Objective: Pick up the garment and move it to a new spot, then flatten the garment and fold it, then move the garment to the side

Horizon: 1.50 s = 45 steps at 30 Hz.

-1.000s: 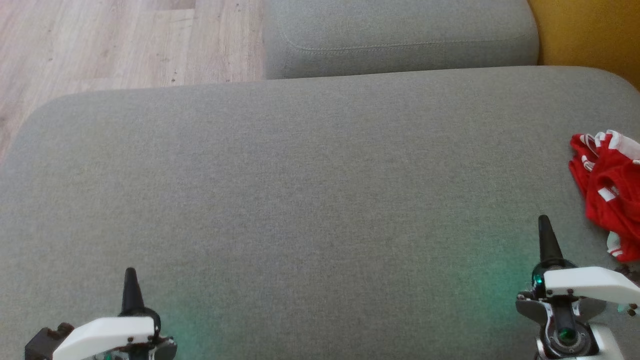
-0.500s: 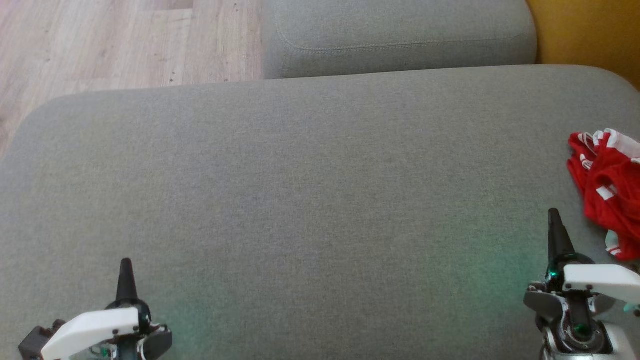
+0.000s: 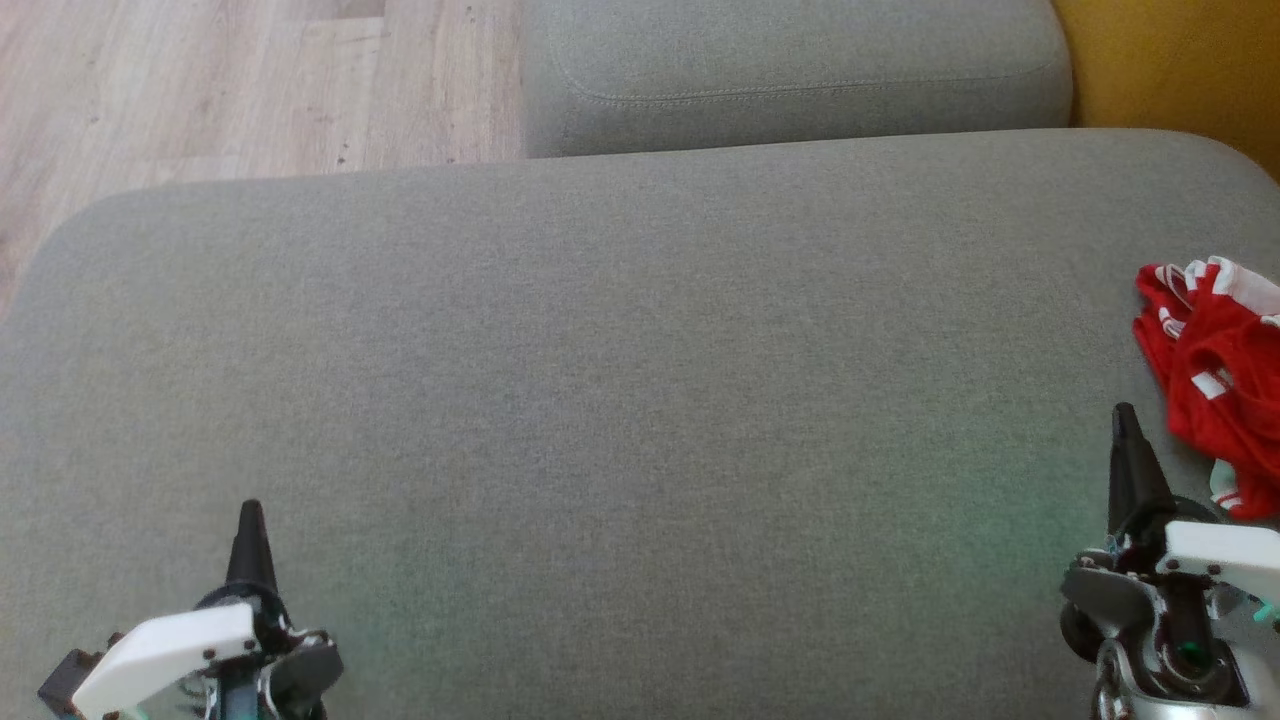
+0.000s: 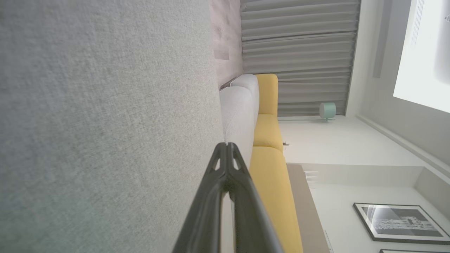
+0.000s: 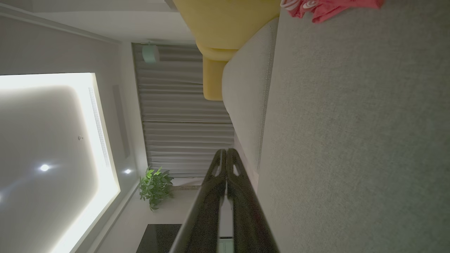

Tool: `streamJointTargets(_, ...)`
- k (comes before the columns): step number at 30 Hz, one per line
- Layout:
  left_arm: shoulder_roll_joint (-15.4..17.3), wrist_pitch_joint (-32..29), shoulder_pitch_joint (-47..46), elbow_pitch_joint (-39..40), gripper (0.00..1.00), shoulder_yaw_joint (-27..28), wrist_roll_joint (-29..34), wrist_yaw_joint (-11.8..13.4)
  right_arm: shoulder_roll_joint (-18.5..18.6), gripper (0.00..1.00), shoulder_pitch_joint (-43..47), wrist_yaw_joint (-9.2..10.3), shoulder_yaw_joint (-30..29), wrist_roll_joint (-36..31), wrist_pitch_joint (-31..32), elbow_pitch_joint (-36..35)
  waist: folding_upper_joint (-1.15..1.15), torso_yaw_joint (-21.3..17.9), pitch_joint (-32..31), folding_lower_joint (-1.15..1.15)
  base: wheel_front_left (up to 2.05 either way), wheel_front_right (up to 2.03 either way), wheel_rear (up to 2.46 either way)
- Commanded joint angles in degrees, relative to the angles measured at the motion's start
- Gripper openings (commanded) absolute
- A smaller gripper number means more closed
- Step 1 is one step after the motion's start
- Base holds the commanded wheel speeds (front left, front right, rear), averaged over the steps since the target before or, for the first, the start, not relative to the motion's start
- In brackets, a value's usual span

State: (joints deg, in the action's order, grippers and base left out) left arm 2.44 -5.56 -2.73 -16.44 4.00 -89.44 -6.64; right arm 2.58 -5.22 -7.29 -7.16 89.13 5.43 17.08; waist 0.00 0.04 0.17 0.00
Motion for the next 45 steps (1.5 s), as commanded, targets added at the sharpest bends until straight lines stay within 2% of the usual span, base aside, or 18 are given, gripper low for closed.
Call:
streamJointTargets(1, 0.43, -0.51, -3.32, 2.15, 0.0, 2.34, -1.27, -0.69, 0.3, 0.0, -1.02, -0.2, 0.85, 1.51, 0.66, -2.65, 0.0, -0.01, 0.0, 0.0, 0.0, 0.0, 0.0)
streamJointTargets(4, 0.43, -0.91, -3.46, 2.37, 0.0, 2.5, -2.75, -0.85, 0.3, 0.0, -0.97, -0.2, 0.63, 3.04, 1.06, -3.05, 0.0, -0.04, 0.01, 0.0, 0.0, 0.0, 0.0)
streamJointTargets(45, 0.43, -0.91, -3.46, 2.39, 0.0, 2.5, -2.75, -0.85, 0.3, 0.0, -0.97, -0.2, 0.64, 3.04, 1.05, -3.05, 0.0, -0.04, 0.01, 0.0, 0.0, 0.0, 0.0)
